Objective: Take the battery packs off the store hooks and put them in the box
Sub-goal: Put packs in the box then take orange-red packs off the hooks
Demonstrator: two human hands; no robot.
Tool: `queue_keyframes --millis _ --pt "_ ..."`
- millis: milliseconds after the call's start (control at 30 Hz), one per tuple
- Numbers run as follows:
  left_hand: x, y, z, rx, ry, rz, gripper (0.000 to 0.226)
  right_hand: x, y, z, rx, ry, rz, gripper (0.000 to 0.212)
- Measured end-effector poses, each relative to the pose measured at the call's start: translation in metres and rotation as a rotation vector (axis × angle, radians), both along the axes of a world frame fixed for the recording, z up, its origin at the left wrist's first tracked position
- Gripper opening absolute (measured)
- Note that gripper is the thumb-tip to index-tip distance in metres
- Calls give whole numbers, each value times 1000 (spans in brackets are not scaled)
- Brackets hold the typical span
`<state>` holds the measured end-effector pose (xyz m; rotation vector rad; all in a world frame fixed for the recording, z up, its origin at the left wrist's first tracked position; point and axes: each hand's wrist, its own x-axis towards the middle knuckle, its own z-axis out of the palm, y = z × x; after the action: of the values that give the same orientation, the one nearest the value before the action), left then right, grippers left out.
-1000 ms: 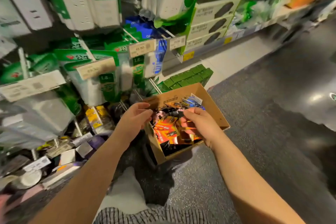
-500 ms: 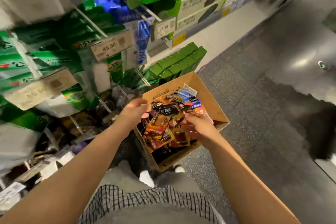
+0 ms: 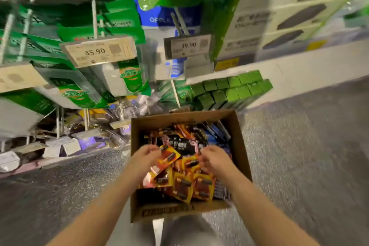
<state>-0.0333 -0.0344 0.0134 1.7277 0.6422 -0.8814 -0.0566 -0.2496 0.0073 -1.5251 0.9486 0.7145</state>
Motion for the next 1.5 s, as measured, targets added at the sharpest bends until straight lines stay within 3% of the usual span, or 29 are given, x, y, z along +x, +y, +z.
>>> queue_keyframes --millis 100,233,400,600,867,933,1033,1133,1200,1267,1333,1400,1500 --pt "-28 -14 -8 -10 45 116 5 9 0 -14 11 51 116 17" --pt "-40 -20 -14 -38 28 328 13 22 21 -25 66 47 202 24" --pt "-44 -14 -37 20 -42 431 23 21 39 -40 73 114 234 19" --pt "-52 -15 -47 152 -146 342 42 8 52 -61 26 256 144 37" --pt "-61 -17 -60 88 -34 287 53 11 79 -80 48 253 -59 29" --pt "-65 -19 -58 64 -26 293 52 12 83 -82 26 266 -50 29" --pt "-69 -22 -53 56 -52 311 48 13 85 -79 24 299 -8 9" --pt "-73 -23 -44 29 -57 297 30 12 79 -75 53 271 23 19" --pt "-74 -20 -39 49 -71 268 12 12 72 -73 39 205 129 26" --pt "-73 -14 -33 156 -121 196 28 15 60 -61 -32 112 223 23" --pt "-66 -10 -26 238 -211 152 42 20 45 -42 25 33 304 23" --pt "-54 -8 -21 174 -279 166 51 27 31 -18 40 -78 549 17" --pt "-36 -9 -15 -48 -236 85 52 40 19 10 -27 -282 893 15"
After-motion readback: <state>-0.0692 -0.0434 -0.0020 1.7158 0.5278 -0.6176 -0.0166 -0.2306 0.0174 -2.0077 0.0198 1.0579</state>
